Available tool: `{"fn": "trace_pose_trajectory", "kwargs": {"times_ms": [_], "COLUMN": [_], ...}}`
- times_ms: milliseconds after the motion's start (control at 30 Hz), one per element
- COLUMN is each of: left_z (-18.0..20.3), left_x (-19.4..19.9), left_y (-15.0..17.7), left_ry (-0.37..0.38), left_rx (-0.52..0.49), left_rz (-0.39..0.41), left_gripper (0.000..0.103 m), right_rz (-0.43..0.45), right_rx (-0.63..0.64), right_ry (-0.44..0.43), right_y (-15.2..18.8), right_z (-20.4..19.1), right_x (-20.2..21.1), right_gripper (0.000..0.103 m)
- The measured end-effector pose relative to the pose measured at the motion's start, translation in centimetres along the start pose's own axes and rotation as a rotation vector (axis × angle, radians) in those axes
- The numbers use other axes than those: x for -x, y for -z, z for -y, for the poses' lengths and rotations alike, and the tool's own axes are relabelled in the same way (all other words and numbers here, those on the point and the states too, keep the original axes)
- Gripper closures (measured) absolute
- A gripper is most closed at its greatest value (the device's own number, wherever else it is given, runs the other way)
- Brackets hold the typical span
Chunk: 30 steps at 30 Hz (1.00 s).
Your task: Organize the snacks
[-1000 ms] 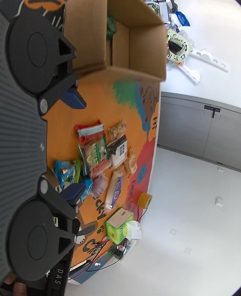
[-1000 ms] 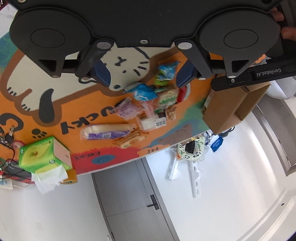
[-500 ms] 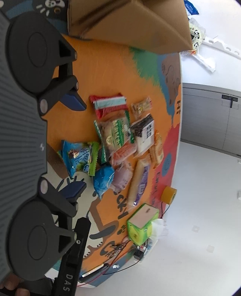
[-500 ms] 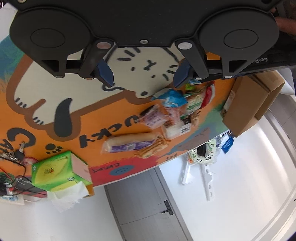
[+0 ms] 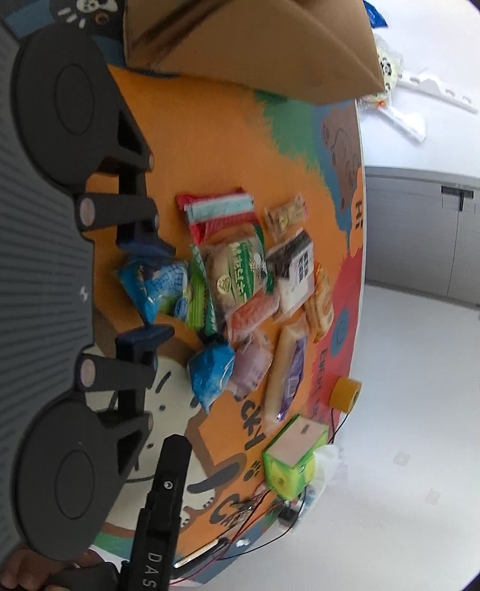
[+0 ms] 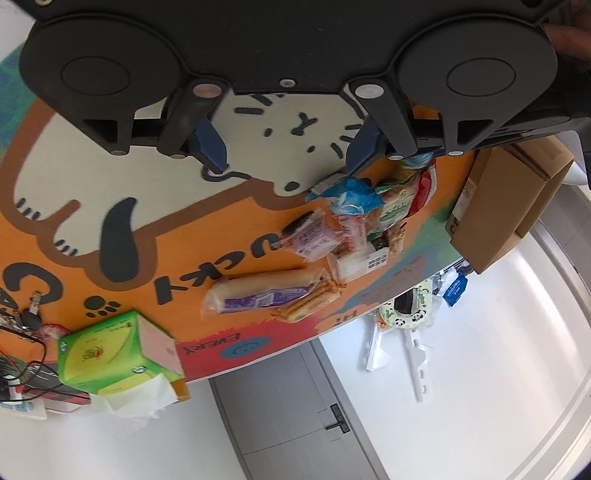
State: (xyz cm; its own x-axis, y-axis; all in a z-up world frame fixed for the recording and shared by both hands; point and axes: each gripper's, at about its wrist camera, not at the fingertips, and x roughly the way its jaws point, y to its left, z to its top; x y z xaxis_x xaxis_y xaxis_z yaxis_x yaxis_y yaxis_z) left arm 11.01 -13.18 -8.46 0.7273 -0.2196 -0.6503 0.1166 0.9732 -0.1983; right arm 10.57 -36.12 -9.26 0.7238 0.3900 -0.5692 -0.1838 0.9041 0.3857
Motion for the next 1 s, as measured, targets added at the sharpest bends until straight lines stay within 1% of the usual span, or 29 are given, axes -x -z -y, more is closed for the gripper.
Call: {"fn": "trace_pose_trajectory", "kwargs": {"times_ms": [67, 333, 533, 600, 700, 800, 833, 867, 900, 933, 967, 1000], "left_z": [-0.4, -2.0, -3.1, -3.4, -3.8, -4.0, -4.0, -4.0, -3.9, -3.9, -3.9, -3.9], "left_x": [0.4, 1.4, 2.1, 2.3, 2.5, 2.4, 2.4, 2.4, 2.4, 2.5, 2.6, 2.7], "left_y": [-0.2, -0.3, -0.4, -0.4, -0.6, -0.6, -0.6, -0.6, -0.6, -0.6, -0.6, -0.6], "left_ry": [0.008, 0.014, -0.001, -0.003, -0.004, -0.007, -0.006, -0.005, -0.003, -0.001, 0.002, 0.003], "left_rx": [0.020, 0.056, 0.078, 0.084, 0.093, 0.094, 0.095, 0.097, 0.096, 0.096, 0.095, 0.094], "left_rz": [0.004, 0.021, 0.038, 0.044, 0.052, 0.054, 0.052, 0.051, 0.051, 0.053, 0.056, 0.059], "left_gripper": [0.073, 0.074, 0.074, 0.074, 0.074, 0.074, 0.074, 0.074, 0.074, 0.074, 0.074, 0.074], "right_rz": [-0.001, 0.002, 0.005, 0.005, 0.004, -0.002, -0.004, -0.017, -0.033, -0.026, -0.035, -0.036], "right_rx": [0.008, 0.031, 0.050, 0.060, 0.082, 0.101, 0.103, 0.100, 0.093, 0.098, 0.103, 0.104], "right_ry": [-0.009, -0.032, -0.034, -0.024, -0.015, -0.013, -0.015, -0.024, -0.032, -0.025, -0.023, -0.032], "right_y": [-0.1, -0.8, -1.5, -1.7, -1.9, -1.8, -1.7, -1.7, -1.7, -1.7, -1.6, -1.6], "right_z": [-0.4, -1.9, -3.0, -3.3, -3.9, -4.3, -4.3, -4.3, -4.2, -4.2, -4.2, -4.1], "right_x": [-0.3, -1.5, -2.9, -3.5, -4.2, -4.9, -5.0, -5.3, -5.5, -5.4, -5.3, -5.1], "right_gripper": [0.032, 0.032, 0.028, 0.023, 0.021, 0.021, 0.024, 0.039, 0.051, 0.060, 0.063, 0.070]}}
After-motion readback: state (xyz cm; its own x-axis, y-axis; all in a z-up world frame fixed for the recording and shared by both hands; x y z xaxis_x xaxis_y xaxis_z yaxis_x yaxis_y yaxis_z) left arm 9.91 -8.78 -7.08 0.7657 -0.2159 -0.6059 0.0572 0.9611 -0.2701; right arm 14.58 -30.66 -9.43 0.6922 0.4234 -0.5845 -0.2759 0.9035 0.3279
